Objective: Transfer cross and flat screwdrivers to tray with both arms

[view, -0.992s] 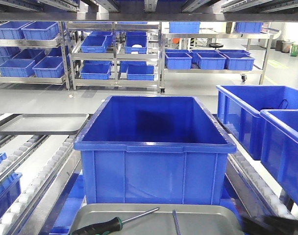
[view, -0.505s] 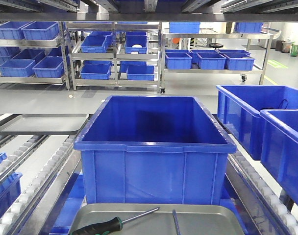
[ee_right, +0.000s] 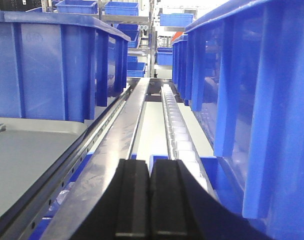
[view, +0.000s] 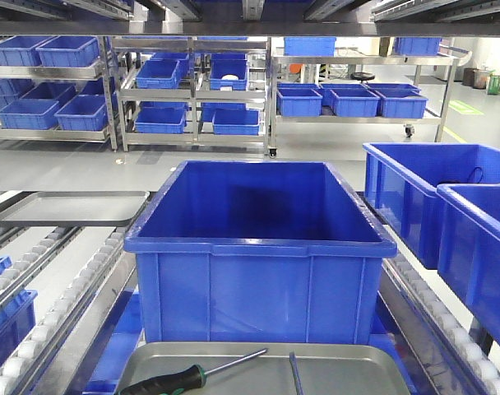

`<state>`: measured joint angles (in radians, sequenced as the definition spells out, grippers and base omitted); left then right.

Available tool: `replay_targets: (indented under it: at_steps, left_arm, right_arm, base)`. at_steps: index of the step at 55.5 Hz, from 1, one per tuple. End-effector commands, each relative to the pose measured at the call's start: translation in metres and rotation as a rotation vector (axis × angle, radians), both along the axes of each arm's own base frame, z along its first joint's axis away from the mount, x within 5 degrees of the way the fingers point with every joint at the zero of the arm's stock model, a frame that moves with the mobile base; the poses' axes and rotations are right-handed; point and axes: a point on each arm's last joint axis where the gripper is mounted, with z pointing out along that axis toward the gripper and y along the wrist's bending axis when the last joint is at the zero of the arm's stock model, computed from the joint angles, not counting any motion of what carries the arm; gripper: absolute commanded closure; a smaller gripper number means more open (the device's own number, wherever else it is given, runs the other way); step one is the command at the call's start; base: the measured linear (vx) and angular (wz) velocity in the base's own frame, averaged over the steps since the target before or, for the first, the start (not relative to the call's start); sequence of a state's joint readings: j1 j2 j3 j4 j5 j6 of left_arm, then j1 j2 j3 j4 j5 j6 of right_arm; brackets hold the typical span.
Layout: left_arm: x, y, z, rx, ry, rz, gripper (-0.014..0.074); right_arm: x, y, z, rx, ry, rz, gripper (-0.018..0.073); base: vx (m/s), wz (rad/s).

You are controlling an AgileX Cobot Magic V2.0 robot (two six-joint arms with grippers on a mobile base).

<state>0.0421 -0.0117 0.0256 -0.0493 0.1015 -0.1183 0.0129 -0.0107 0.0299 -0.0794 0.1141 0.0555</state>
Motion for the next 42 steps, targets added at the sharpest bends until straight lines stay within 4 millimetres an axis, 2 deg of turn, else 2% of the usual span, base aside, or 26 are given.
replay_targets:
  at_steps: [1,42]
  left_arm:
    - [-0.0025,0.0003,0.0164,-0.005,-0.119,0.004,0.0602]
    - [-0.0025,0.0003,0.0164,-0.005,-0.119,0.004,0.0602]
  right_arm:
    - [0.0002,0.0003,0.0057,-0.004,-0.085,0.001,0.0567]
    - [0.0002,0.0003,0.0057,-0.011,-0.085,0.001,0.0567]
  base:
    - [0.00,0.00]
    - [0.00,0.00]
